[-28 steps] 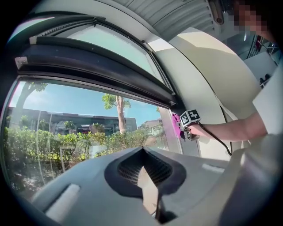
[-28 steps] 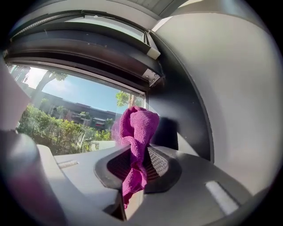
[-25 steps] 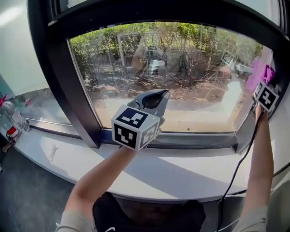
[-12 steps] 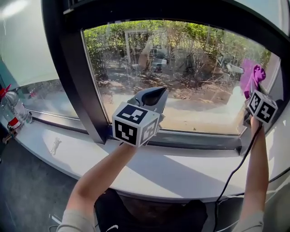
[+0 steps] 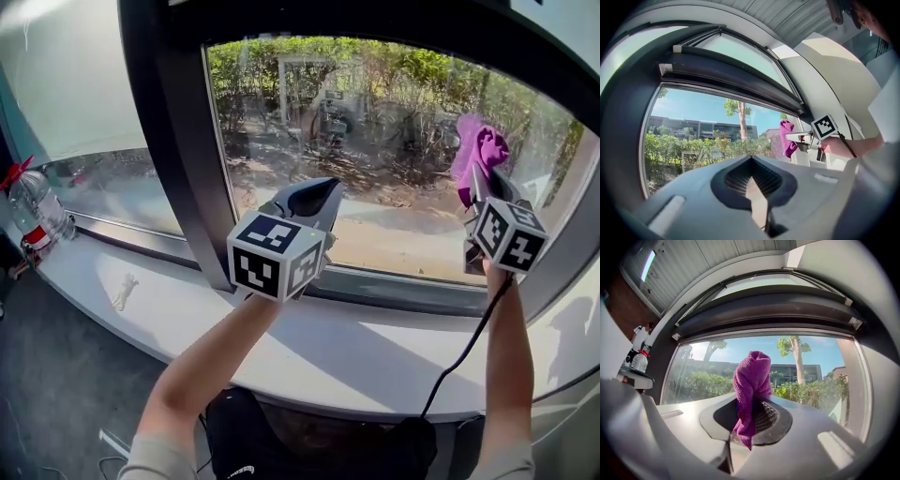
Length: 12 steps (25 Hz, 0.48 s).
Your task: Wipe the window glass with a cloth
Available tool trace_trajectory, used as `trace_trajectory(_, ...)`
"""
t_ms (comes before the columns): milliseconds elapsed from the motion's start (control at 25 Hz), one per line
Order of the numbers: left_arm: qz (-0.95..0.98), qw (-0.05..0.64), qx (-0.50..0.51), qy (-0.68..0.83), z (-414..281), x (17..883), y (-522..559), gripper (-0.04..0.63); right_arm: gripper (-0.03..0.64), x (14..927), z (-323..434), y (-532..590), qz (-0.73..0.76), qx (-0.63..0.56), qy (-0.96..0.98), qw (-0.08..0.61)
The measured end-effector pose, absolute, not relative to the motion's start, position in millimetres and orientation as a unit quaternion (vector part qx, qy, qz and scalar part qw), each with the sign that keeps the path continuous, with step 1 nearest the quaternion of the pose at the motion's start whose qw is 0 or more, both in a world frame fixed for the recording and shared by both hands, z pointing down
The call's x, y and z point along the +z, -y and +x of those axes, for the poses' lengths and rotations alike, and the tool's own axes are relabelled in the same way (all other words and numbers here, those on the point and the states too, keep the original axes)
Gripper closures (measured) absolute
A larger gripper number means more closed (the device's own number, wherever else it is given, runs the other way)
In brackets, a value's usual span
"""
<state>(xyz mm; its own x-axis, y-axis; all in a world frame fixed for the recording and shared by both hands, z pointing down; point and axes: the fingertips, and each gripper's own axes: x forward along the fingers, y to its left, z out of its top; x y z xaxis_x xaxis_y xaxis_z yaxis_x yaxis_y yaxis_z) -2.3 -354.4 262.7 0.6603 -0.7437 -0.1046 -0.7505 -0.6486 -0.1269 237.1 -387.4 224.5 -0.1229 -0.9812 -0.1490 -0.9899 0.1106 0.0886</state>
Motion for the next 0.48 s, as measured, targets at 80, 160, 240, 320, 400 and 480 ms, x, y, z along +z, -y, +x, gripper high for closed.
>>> trace_trajectory(80,-0.904,0.078,0.02,-0.42,-15.5,264.7,356.9,0.595,0.541,225.0,210.1,391.9,-0.648,0.082,-0.757,0.033)
trace_trajectory(160,-0.899,0.076,0.018,-0.431,-29.2,265.9,358.4,0.595,0.541,224.9,182.2,395.8,-0.63,0.081,-0.771,0.038)
trace_trajectory(240,-0.893,0.075,0.016,-0.443,-43.0,267.4,360.6,0.595,0.541,225.8,152.1,400.6,-0.609,0.08,-0.788,0.039)
trace_trajectory(320,-0.887,0.074,0.013,-0.455,-56.2,270.1,364.4,0.595,0.541,227.8,121.7,406.8,-0.591,0.08,-0.802,0.039)
trace_trajectory(400,-0.882,0.073,0.011,-0.465,-68.7,272.2,367.6,0.595,0.541,228.8,93.8,412.2,-0.577,0.078,-0.812,0.041)
trace_trajectory(480,-0.876,0.073,0.01,-0.476,-80.7,272.3,368.3,0.595,0.541,227.8,70.2,415.5,-0.566,0.077,-0.819,0.046)
